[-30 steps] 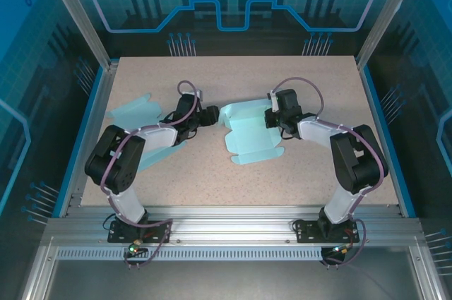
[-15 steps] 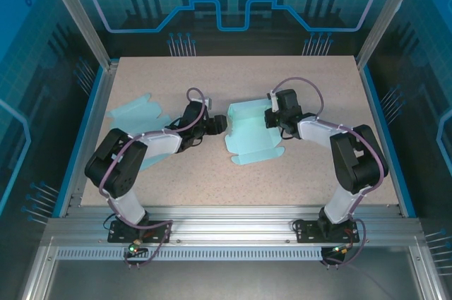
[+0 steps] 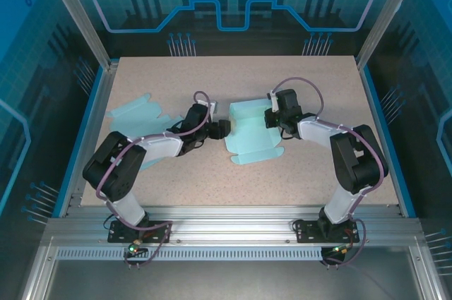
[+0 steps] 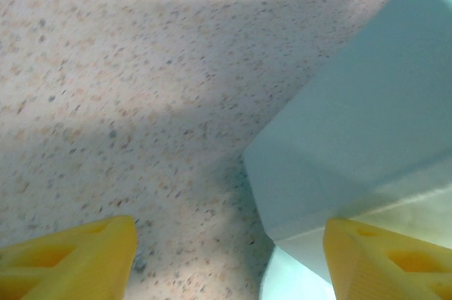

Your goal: Fold the paper box

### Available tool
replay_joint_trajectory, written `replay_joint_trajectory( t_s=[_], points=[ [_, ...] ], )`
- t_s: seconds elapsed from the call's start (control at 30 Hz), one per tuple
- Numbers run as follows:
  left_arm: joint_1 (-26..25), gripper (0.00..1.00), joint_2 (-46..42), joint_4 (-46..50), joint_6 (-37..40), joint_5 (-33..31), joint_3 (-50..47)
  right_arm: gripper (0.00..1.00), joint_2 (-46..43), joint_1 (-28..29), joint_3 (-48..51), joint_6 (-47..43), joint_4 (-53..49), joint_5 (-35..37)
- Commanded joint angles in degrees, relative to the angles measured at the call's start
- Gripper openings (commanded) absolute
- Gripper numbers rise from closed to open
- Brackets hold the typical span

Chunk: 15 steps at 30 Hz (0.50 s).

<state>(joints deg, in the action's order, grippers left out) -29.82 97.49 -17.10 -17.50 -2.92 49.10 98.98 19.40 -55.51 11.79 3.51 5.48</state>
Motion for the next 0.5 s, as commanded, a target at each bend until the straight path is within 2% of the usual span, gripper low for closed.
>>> replay_joint_trajectory(
  t_s=[0.0,0.27,0.47],
  points=[
    [-1.42,0.71,1.40,-2.89,5.82,0.85,3.44,0.11,-0.81,0.43,-0.99,0.56,0.18,-1.36],
    [-2.59,0.71,3.42,-2.90,9.02,-0.45,6.01,0.11,-1.25,0.37,-0.81,0.51,0.36,-1.47],
    [-2.68,0.70,4.93,-2.27,10.73,-4.66,7.67,0.11,-1.38,0.38,-0.72,0.58,0.45,-1.52]
  ],
)
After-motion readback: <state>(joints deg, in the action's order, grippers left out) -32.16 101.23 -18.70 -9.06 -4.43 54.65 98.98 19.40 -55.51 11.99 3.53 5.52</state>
